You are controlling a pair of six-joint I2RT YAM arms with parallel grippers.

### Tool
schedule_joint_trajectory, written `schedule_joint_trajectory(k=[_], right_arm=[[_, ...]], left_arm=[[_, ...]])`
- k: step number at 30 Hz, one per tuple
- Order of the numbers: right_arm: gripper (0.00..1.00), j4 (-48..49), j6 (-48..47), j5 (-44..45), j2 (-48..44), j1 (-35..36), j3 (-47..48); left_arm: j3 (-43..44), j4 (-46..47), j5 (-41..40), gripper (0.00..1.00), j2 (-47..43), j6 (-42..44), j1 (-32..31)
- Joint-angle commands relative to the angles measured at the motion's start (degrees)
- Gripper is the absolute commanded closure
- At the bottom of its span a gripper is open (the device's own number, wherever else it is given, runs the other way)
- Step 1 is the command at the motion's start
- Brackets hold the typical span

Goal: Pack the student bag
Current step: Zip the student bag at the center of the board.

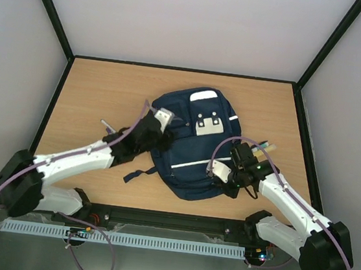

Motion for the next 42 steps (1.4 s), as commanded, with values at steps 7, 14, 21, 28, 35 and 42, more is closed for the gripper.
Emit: schedule_joint_trajectory(k=[7,14,21,28,35,42], right_arm=[[0.99,3.55,5.71,-6.76,1.55,0.75,2.58],[0.99,2.88,6.21,-8.03,-0.32,0.77,1.58],[0.99,2.92,7.95,-8.93,-1.63,0.78,1.66],[0.99,2.96,8.61,-8.85,-1.31,0.78,1.84],[0.99,3.52,9.36,-8.59,-0.36,0.78,1.93],[0.99,3.42,9.61,-8.61,-0.55,0.78,1.91]], left_arm=[[-12.39,4.74,10.7,0.41,-10.62,12.22,-15.48],[-14.09,13.63,17.92,0.41,-2.98,15.28,-17.41],[-10.97,22.08,26.56,0.46,6.45,16.86,-17.75],[-9.18,25.58,29.76,0.47,12.03,16.44,-19.11],[-8.9,27.34,31.38,0.46,13.43,16.05,-20.19],[-7.42,27.71,30.81,0.58,16.83,15.17,-20.68]])
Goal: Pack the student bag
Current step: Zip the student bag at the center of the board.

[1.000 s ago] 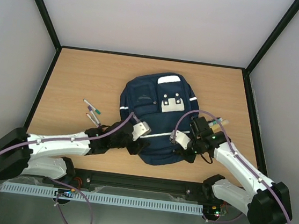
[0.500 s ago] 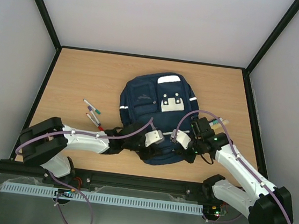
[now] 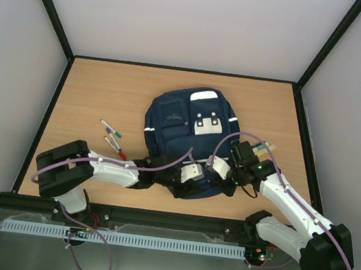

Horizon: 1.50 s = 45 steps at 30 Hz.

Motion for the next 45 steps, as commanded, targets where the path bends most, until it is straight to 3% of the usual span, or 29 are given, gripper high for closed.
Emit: schedule_joint_trajectory(k=[1,7,15,27,36,40,42,45], right_arm=[[0.99,1.55,0.69,-1.88,-0.24,0.42,0.57],[0.99,-2.07,-1.79,1.34,-0.71,0.3,0.61],[0.99,-5.72,-7.6,13.41,-1.19,-1.5,-2.37],[0.99,-9.93,-16.71,15.02,5.43,-16.45,1.79],[0.99,-4.09,-13.27,15.7,11.99,-18.73,4.9],[0.99,-6.29,-11.18,9.35,12.41,-18.73,6.73],[0.99,-6.85,-10.43,7.52,10.32,-17.87,5.93],[0.99,-6.75,-9.34,7.52,6.46,-14.78,4.52]], left_arm=[[2.24,2.35,0.71,0.62,2.39,-0.28,-0.33],[3.38,-0.5,-3.03,0.93,2.36,-1.36,-0.33],[-0.95,-4.18,-5.57,0.94,-3.53,0.16,-0.92],[-7.42,-10.1,-10.05,0.94,-10.2,1.5,-4.03],[-10.21,-10.76,-13.2,0.95,-13.38,0.04,-6.52],[-12.45,-10.54,-14.7,0.94,-19.04,-1.09,-7.07],[-13.36,-10.11,-16.17,0.86,-22.06,-1.52,-7.07],[-13.64,-8.63,-18.89,0.64,-23.5,-1.6,-7.09]])
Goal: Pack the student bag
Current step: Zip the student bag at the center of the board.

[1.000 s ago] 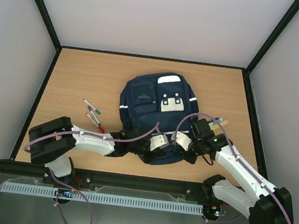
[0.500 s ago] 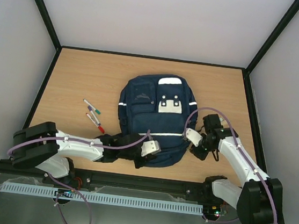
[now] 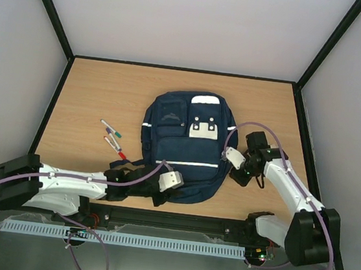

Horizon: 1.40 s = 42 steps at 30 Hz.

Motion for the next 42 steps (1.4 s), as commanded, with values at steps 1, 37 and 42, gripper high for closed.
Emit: schedule_joint_trajectory(k=[1,37,42], right_arm=[[0.99,-2.28,3.32,-1.48,-5.41,3.98,-0.77],[0.99,-2.57,8.34,2.51,-7.51,13.03,-3.87],[0.99,-0.58,5.55,1.97,-3.56,6.58,-2.84]], left_arm=[[-0.52,1.59,-3.24,0.58,-2.27,-0.63,-0.76],[14.84,6.69,-12.78,0.97,18.04,3.29,-6.82],[11.86,6.77,-12.12,0.97,15.4,1.98,-6.98]])
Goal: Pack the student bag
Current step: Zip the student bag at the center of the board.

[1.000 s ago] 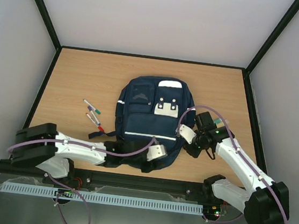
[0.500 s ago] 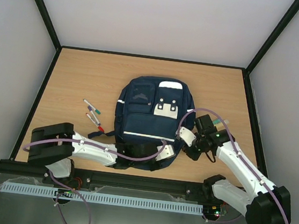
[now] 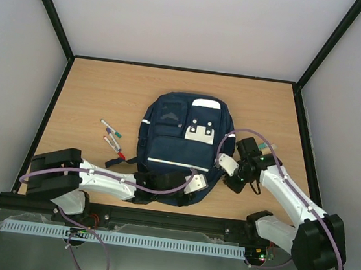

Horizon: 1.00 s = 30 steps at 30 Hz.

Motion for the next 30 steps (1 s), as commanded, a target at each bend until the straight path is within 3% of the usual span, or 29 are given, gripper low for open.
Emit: schedule_joint_trajectory(k=[1,14,26,30], right_arm=[[0.99,0.13,-2.65,0.13,3.86,-5.78,0.99],[0.99,9.7,3.68,0.86,17.69,-8.61,9.22],[0.99,16.24,7.83,6.77,22.05,-9.64,9.42],[0.85,14.03,7.86,2.84,20.13,-9.65,9.31]], left_arm=[[-2.84,0.15,1.4,0.97,-3.18,-1.38,-0.71],[-3.56,1.52,2.68,0.98,-2.3,-2.03,-2.43],[-4.11,2.6,2.95,0.98,-1.55,-2.99,-3.27],[-3.35,1.6,1.79,0.89,-1.43,-3.28,-3.27]])
